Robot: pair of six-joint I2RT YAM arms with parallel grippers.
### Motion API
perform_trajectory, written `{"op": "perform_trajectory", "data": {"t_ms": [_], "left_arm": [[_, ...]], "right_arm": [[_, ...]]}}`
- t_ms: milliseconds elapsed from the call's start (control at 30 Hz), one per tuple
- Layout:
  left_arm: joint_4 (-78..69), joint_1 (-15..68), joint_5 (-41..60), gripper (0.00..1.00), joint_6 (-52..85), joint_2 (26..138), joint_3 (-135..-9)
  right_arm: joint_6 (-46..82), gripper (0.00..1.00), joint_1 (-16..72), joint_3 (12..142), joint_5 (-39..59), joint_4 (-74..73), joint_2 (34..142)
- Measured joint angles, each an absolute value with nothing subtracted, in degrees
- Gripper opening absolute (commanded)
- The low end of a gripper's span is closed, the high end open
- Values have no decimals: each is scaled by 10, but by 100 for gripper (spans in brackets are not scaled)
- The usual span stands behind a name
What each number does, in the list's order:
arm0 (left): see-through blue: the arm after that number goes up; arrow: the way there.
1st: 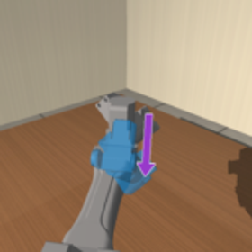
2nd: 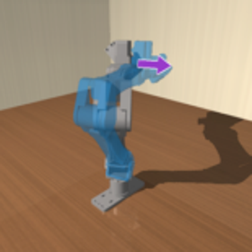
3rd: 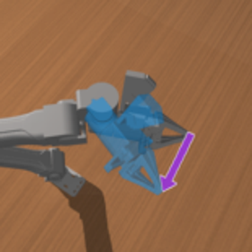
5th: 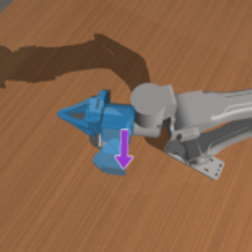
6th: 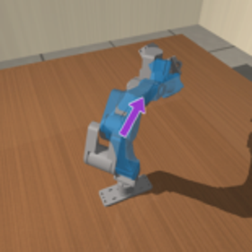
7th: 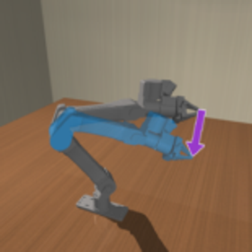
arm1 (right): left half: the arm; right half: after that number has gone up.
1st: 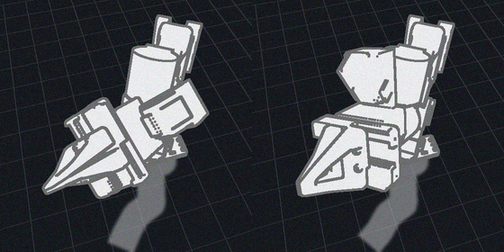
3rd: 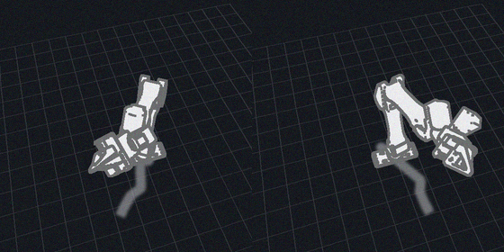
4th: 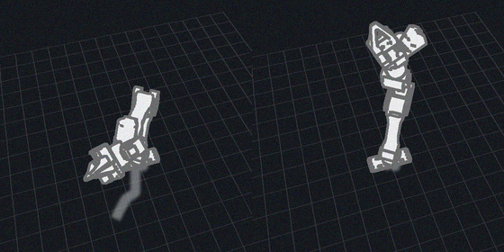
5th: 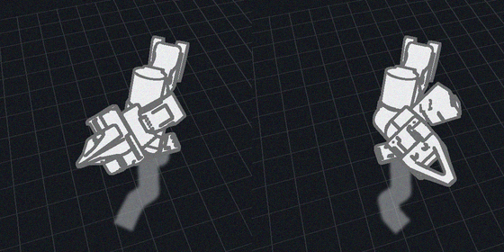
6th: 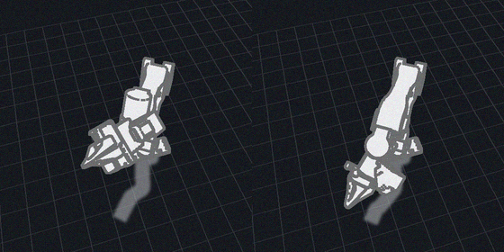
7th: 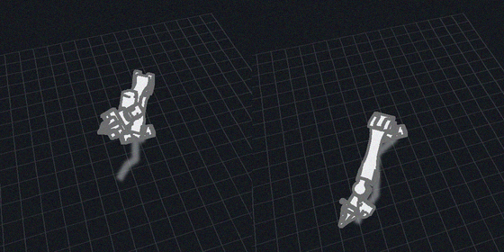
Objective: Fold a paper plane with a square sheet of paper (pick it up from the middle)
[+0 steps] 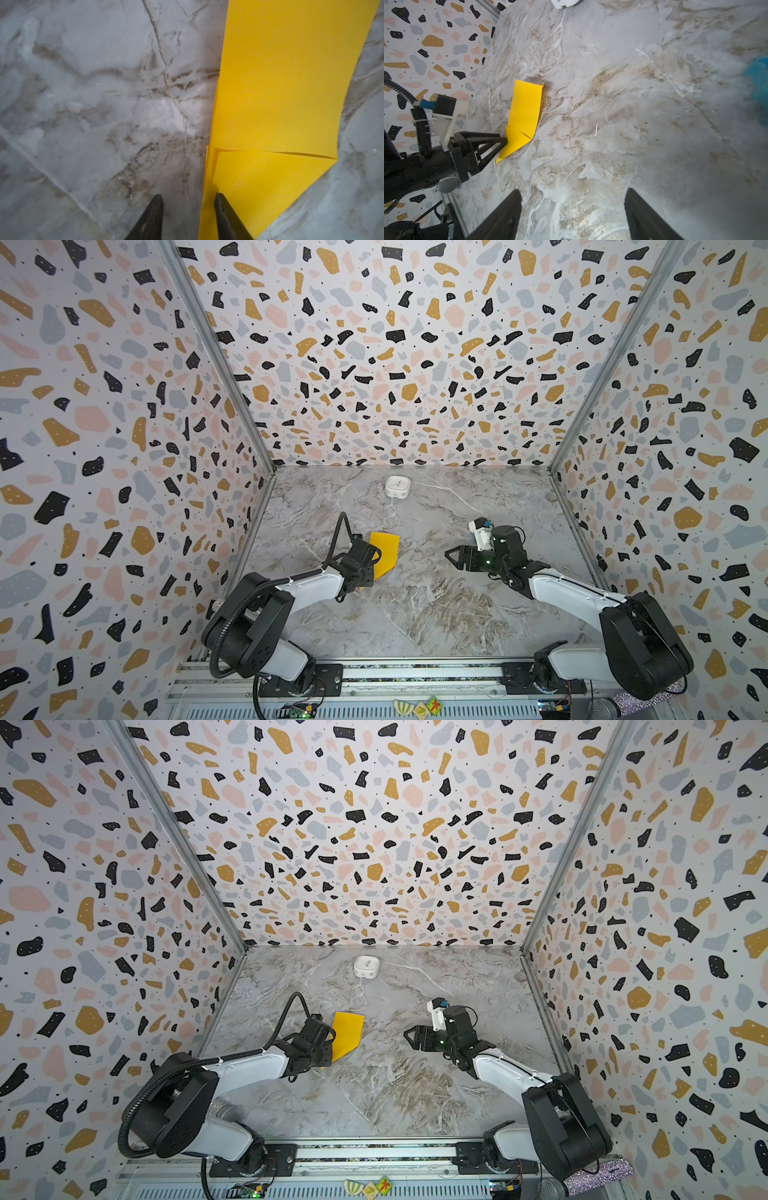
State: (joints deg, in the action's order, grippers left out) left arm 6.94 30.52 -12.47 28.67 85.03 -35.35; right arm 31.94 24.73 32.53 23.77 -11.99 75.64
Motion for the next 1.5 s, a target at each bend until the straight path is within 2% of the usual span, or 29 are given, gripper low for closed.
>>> {"op": "perform_trajectory", "data": {"t_ms": [300,733,833,933,1033,1133,1300,1500], "left_arm": [[30,304,-109,25,283,873,-361],[-18,359,-59,20,296,891,-365],[-19,372,-52,18,298,898,-373],[-22,382,-50,17,300,904,-377],[-22,384,-52,15,301,905,-377],[-22,383,-52,14,301,905,-377],[-22,384,-51,13,293,906,-378],[-17,384,-49,12,275,911,-386]], "right_arm": [[330,79,269,325,242,-120,756],[354,79,332,325,257,-147,792],[360,74,345,325,262,-161,814],[363,61,350,340,275,-168,852],[366,51,354,387,292,-170,915],[360,44,359,455,306,-172,984],[349,38,371,546,319,-172,1069],[334,36,377,589,323,-157,1125]]}}
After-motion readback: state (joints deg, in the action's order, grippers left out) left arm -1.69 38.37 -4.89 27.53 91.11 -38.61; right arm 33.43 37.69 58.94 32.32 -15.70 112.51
